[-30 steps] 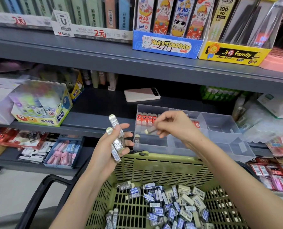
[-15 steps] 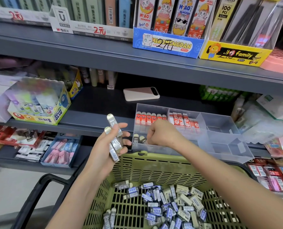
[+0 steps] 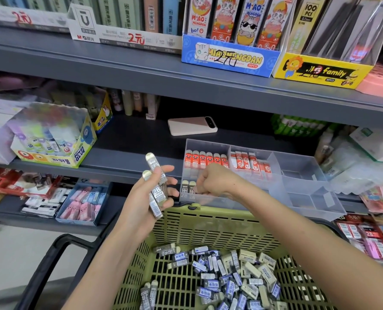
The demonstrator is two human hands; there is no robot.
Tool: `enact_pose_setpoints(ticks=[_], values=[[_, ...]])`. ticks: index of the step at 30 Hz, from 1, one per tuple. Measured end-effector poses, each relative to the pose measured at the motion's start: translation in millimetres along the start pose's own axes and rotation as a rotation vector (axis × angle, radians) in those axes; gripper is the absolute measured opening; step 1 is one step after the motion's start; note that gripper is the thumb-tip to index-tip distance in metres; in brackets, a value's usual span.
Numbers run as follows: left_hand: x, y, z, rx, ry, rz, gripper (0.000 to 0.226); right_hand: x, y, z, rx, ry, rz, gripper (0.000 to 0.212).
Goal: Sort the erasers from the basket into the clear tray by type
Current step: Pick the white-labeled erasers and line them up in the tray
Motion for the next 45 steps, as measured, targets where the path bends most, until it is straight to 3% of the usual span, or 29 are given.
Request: enact_pose_setpoints(ticks=[3, 6, 8, 11, 15, 17, 20, 23, 31, 34, 37, 39, 41, 43, 45], values=[[0, 0, 0, -0.052, -0.002, -0.015, 0.034, 9, -7, -2, -0.047, -0.066, 0.066, 0.020], [2, 2, -1, -0.133, -0.007, -0.079, 0.033, 21, -20, -18, -0.330, -0.237, 0.212, 0.026], [5, 4, -2, -0.180, -0.020, -0.136, 0.031, 31, -28, -31, -0.478, -0.338, 0.211, 0.020], [9, 7, -3, -0.236, -0.053, -0.197, 0.037, 39, -28, -45, -0.463, -0.426, 0.142, 0.015], [9, 8, -4, -0.239, -0.056, -0.173, 0.056, 37, -32, -40, -0.589, -0.397, 0.090, 0.012], [7, 6, -3, -0.218, -0.038, -0.136, 0.047, 32, -43, -23, -0.687, -0.314, 0.161, 0.016], [4, 2, 0, -0.198, -0.019, -0.070, 0.040, 24, -45, 3, -0.522, -0.168, 0.205, 0.020], [2, -1, -1, -0.118, -0.047, -0.050, 0.046, 18, -24, 14, -0.234, -0.055, 0.097, 0.017], [2, -1, -2, -0.051, -0.069, -0.071, 0.054, 11, -1, 3, 0.148, 0.021, 0.142, 0.009], [4, -1, -2, -0.093, -0.070, -0.092, 0.055, 11, -2, 1, 0.108, 0.021, 0.084, 0.025], [6, 0, -2, -0.108, -0.075, -0.119, 0.052, 17, -10, 1, 0.065, -0.001, 0.048, 0.018], [6, 2, -2, -0.099, -0.076, -0.134, 0.049, 23, -17, -3, 0.043, -0.049, 0.118, 0.022], [5, 2, -2, -0.077, -0.080, -0.142, 0.048, 34, -22, -13, -0.058, -0.164, 0.249, 0.021], [5, 3, -3, -0.066, -0.087, -0.151, 0.050, 45, -22, -30, -0.249, -0.313, 0.264, 0.015], [5, 5, -5, -0.060, -0.107, -0.157, 0.053, 50, -15, -44, -0.244, -0.424, 0.245, 0.025]])
Point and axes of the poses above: each hand's wrist, its own x-axis away from the middle knuckle, its own y-axis out of the palm, z = x × y, the point moved 4 cm from there along -x, towards the middle knuckle, and after that the axes turned 8 degrees about x, right-handed, at the moved point
